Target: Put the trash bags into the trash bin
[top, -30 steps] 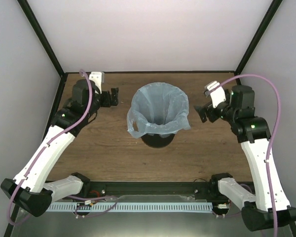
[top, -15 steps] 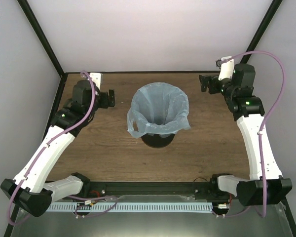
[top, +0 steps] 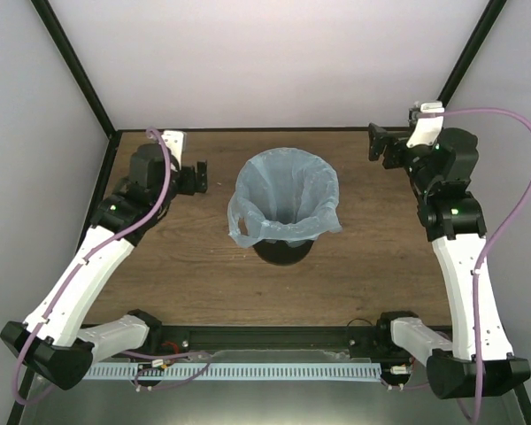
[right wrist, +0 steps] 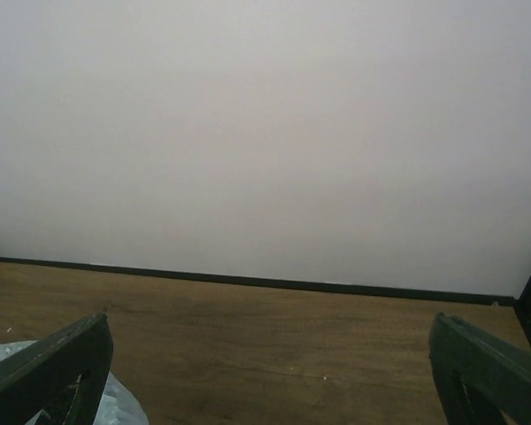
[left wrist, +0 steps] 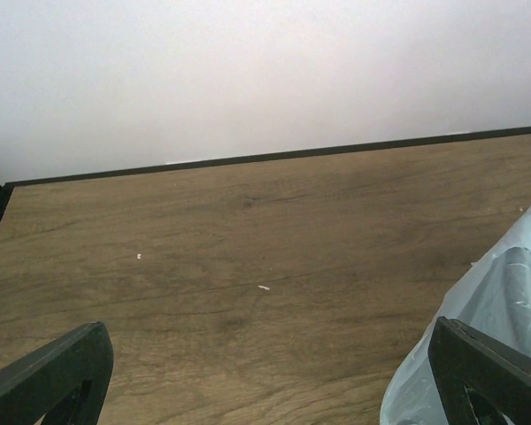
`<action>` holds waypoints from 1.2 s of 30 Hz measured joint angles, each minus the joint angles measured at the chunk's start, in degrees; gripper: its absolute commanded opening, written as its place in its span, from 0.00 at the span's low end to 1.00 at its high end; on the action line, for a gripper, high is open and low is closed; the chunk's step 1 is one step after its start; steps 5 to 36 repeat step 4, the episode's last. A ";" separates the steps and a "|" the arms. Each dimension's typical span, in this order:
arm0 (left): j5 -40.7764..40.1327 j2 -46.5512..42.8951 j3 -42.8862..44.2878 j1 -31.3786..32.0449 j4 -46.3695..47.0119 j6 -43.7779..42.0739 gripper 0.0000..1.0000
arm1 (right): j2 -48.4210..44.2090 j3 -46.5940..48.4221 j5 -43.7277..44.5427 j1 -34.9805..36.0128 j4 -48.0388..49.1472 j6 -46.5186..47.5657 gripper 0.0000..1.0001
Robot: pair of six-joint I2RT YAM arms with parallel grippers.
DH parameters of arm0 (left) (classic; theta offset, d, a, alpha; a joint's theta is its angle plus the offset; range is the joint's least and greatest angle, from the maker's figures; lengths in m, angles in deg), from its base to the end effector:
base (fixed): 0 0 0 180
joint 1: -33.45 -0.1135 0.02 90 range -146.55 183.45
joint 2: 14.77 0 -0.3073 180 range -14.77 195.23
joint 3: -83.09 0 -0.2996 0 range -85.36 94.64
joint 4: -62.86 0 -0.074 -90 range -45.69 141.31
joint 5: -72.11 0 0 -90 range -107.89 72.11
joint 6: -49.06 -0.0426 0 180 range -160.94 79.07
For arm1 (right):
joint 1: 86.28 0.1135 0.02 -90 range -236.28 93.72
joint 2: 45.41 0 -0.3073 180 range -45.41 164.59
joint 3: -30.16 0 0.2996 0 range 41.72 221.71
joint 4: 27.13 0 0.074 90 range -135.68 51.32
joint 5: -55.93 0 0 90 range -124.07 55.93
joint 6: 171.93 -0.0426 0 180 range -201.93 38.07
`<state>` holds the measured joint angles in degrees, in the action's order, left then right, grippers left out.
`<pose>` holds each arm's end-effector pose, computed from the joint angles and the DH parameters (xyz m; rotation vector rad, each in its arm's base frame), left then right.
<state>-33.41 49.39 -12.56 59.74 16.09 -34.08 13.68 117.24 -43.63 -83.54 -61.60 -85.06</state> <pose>0.2472 -0.1094 0.4420 0.1724 2.0104 -0.0918 0.2414 0.0186 0.5047 -0.1199 1.6827 0.2174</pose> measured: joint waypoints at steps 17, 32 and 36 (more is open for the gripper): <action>0.09 0.09 0.00 0.00 0.02 -0.13 1.00 | 1.05 -1.14 0.81 0.00 -0.17 -0.46 1.00; 0.09 0.09 0.00 0.00 0.02 -0.13 1.00 | 1.05 -1.14 0.81 0.00 -0.17 -0.46 1.00; 0.09 0.09 0.00 0.00 0.02 -0.13 1.00 | 1.05 -1.14 0.81 0.00 -0.17 -0.46 1.00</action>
